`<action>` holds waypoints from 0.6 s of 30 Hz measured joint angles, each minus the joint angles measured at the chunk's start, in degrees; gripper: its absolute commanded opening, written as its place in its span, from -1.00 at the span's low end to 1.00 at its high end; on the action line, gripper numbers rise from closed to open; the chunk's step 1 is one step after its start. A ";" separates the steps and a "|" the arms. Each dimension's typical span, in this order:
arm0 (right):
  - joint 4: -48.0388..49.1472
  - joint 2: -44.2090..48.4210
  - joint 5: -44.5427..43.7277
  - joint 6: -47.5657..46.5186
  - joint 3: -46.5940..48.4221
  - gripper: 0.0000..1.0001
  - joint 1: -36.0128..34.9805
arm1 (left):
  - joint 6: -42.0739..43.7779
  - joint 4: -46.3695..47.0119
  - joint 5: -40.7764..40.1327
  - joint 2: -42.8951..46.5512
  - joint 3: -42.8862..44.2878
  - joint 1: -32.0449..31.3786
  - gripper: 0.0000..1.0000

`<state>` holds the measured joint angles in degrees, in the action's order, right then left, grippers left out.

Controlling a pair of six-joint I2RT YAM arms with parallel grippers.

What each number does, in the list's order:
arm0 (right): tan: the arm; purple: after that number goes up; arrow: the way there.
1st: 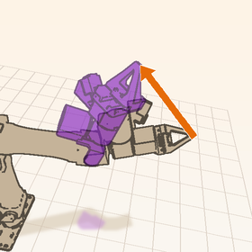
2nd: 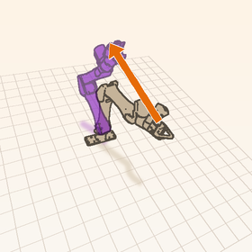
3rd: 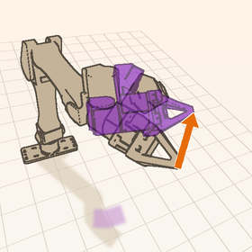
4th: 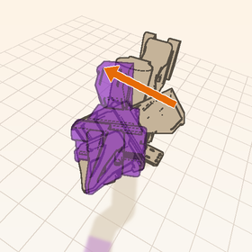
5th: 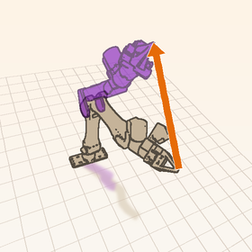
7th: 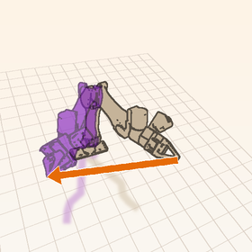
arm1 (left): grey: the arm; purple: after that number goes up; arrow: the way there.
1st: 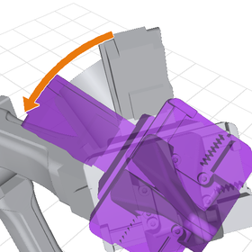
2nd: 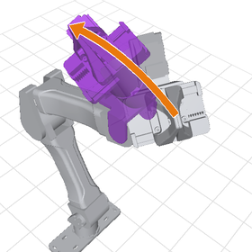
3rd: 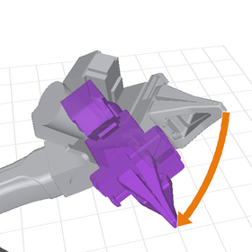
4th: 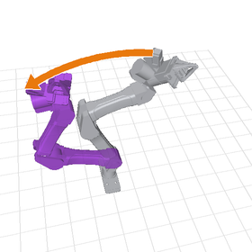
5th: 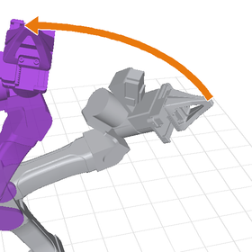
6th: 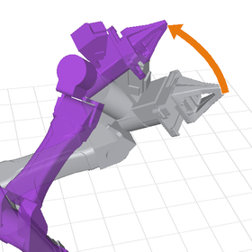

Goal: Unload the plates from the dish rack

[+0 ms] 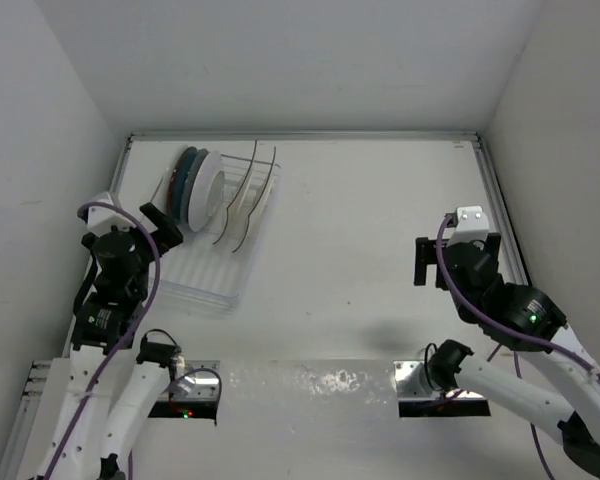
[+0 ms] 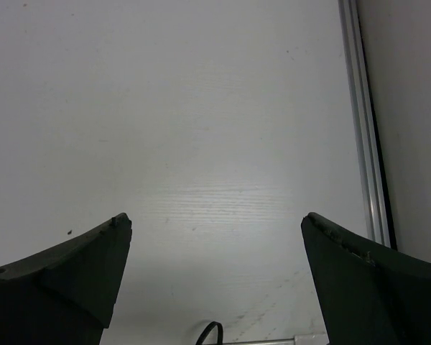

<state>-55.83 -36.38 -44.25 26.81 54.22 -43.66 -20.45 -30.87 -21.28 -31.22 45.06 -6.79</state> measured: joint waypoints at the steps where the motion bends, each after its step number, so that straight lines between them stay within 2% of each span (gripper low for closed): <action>1: -0.17 0.00 -0.13 0.09 0.04 0.98 0.00 | -0.07 -0.55 -0.28 -0.04 0.17 0.00 1.00; 8: 1.66 1.42 2.93 -0.24 -0.98 0.98 0.00 | -0.63 -3.37 2.56 -4.42 8.74 0.00 1.00; 11: 2.75 0.83 4.66 -0.24 -1.22 0.98 0.00 | -0.48 -4.20 6.36 -9.33 17.07 0.00 1.00; 14: 3.32 -2.93 5.18 -0.20 -0.76 0.98 0.00 | -0.13 -4.28 10.71 -17.88 28.24 -1.36 1.00; 17: 3.63 -7.34 5.51 -0.20 0.04 0.98 0.00 | 0.20 -3.67 8.17 -27.50 37.53 -10.47 1.00; 18: 3.82 -8.66 5.60 -0.17 0.31 0.98 0.00 | 0.63 -4.87 5.84 -32.33 41.16 -15.61 1.00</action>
<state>-52.01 -45.04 -38.65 26.63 54.52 -43.66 -19.81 -35.75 -15.44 -63.55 86.21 -22.39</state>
